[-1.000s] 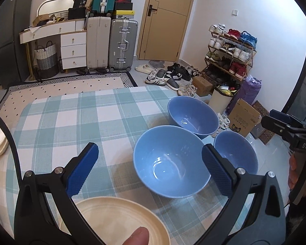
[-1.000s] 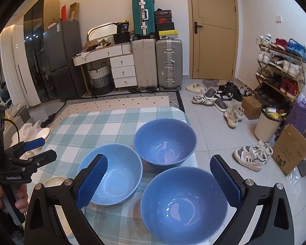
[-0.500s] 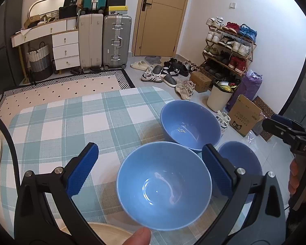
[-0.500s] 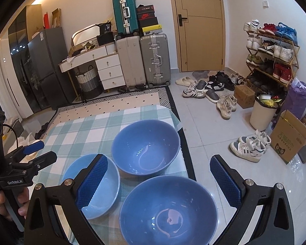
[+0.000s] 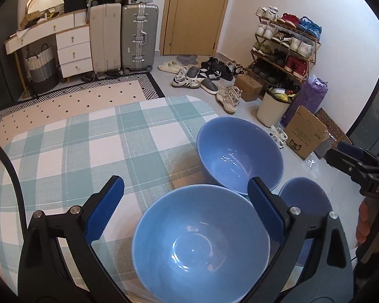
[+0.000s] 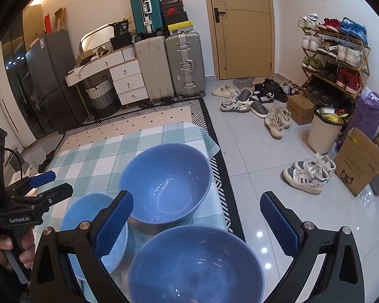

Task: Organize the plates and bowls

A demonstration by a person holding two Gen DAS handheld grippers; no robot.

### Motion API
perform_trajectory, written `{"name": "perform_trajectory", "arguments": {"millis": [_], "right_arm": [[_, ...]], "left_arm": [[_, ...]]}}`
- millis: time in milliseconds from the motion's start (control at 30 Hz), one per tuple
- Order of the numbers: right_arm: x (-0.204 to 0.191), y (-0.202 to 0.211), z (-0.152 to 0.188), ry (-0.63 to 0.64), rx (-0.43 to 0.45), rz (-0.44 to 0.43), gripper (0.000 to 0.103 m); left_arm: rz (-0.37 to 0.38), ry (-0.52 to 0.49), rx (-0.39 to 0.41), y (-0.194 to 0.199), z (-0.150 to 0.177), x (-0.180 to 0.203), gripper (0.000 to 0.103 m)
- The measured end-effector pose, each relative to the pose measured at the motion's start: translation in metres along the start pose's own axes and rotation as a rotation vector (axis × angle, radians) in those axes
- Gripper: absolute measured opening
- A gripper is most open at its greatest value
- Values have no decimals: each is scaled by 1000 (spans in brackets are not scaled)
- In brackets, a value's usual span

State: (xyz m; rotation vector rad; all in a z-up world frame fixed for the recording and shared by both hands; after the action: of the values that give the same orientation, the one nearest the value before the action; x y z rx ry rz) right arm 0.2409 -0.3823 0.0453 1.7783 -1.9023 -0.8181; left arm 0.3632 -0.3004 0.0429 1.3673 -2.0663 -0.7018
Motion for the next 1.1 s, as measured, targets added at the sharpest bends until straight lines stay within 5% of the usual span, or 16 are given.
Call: {"name": "perform_trajectory", "arguments": {"millis": [367, 533, 700, 867, 1100], "right_arm": [[4, -39, 6, -21, -60, -16, 101], [3, -58, 11, -34, -104, -37, 81], [1, -75, 20, -33, -145, -45, 76], [1, -88, 26, -45, -174, -66, 68], [4, -98, 29, -51, -196, -65, 52]], "left_arm": [[12, -72, -51, -51, -1, 21, 96], [6, -63, -89, -72, 1, 24, 96], [25, -52, -103, -88, 2, 27, 92], [38, -38, -132, -104, 3, 27, 68], [42, -27, -168, -123, 8, 25, 53]]}}
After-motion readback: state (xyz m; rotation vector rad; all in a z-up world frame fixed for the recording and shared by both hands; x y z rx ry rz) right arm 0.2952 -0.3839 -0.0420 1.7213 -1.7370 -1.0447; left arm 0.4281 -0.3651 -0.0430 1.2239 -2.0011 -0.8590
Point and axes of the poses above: each gripper's, at about its wrist camera, not at the fingertips, and y roughly against the way its jaws point, x to its right, z to its underside, the point moved 7 cm from there along -y, roughly the way its jaws point, and after that the axes turned 3 degrees about x, right-handed, at the moved point
